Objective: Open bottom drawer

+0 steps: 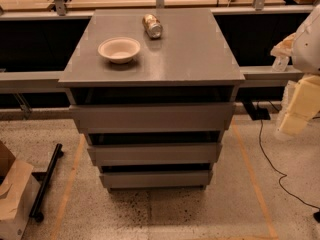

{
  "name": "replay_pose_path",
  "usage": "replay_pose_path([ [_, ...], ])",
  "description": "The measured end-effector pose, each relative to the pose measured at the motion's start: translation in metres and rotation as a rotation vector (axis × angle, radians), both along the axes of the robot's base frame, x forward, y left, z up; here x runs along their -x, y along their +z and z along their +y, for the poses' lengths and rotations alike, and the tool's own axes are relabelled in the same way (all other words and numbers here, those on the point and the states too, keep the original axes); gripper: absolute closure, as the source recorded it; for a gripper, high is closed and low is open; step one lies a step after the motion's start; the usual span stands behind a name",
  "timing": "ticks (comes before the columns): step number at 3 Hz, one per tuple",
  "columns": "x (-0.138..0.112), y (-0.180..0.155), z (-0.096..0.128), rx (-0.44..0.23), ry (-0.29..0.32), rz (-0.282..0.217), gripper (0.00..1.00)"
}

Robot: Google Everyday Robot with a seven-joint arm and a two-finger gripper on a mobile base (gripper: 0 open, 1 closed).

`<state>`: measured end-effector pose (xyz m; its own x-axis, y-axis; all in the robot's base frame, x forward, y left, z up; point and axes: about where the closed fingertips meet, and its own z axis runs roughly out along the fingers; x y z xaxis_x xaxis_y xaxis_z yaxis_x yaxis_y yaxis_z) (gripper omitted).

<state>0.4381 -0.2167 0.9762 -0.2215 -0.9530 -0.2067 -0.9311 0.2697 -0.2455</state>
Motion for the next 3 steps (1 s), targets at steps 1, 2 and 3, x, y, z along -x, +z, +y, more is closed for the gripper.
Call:
replay_pose_path([
  [1, 0.0, 0.0, 0.0, 0.0, 0.0, 0.0, 0.0],
  [2, -0.002, -0.009, 0.001, -0.017, -0.002, -0.003, 0.0],
  [3, -0.001, -0.03, 0.003, -0.015, 0.006, 0.009, 0.0],
])
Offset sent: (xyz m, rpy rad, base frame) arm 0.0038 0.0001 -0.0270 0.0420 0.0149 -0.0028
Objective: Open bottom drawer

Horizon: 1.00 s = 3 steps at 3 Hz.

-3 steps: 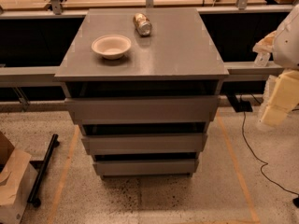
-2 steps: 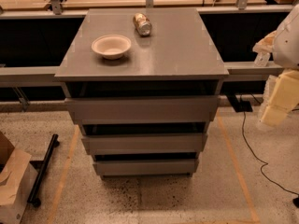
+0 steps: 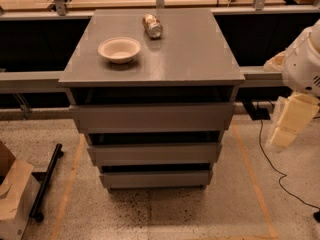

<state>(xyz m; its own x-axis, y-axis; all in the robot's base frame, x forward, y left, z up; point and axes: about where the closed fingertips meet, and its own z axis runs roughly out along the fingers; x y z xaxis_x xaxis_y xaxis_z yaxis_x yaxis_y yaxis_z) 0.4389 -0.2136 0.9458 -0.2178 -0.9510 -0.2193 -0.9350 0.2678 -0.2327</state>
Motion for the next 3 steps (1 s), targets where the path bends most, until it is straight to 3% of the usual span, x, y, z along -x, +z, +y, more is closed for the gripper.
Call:
replay_pose_path([
  [1, -0.001, -0.03, 0.005, -0.013, 0.01, 0.022, 0.0],
  [2, 0.008, -0.084, 0.031, -0.062, 0.002, 0.088, 0.0],
  [3, 0.008, -0.084, 0.031, -0.062, 0.002, 0.087, 0.0],
])
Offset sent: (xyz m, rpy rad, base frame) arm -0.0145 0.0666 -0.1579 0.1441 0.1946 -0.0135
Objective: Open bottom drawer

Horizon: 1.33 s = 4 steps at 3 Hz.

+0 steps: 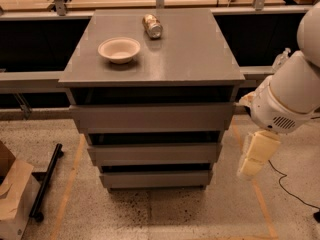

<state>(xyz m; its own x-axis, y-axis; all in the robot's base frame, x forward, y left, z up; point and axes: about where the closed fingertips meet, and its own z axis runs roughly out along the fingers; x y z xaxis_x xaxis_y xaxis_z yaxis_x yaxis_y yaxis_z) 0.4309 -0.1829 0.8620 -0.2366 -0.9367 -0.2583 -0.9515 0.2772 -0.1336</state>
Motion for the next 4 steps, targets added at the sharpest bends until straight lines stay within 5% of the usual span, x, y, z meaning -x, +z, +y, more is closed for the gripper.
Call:
replay_pose_path([
  [1, -0.008, -0.016, 0.017, -0.008, 0.023, -0.003, 0.0],
  [3, -0.073, -0.128, 0.08, -0.107, 0.105, -0.009, 0.0],
  [4, -0.073, -0.128, 0.08, -0.107, 0.105, -0.009, 0.0],
])
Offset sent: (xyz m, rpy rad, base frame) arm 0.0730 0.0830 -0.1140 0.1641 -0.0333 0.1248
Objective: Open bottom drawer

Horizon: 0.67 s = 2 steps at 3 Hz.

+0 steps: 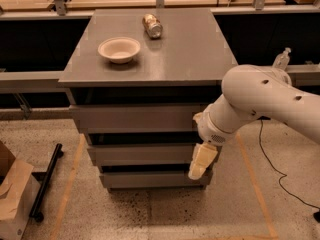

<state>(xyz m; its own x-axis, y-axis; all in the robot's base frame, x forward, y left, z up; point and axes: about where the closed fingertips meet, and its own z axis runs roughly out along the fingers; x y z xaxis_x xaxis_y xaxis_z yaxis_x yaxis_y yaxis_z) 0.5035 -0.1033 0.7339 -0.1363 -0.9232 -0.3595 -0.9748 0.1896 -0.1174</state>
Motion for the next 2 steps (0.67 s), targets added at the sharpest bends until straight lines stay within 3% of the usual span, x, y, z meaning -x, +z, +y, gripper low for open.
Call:
replay_pose_path([
  [2, -0.001, -0.063, -0.019, 0.03, -0.058, 0.084, 0.0],
])
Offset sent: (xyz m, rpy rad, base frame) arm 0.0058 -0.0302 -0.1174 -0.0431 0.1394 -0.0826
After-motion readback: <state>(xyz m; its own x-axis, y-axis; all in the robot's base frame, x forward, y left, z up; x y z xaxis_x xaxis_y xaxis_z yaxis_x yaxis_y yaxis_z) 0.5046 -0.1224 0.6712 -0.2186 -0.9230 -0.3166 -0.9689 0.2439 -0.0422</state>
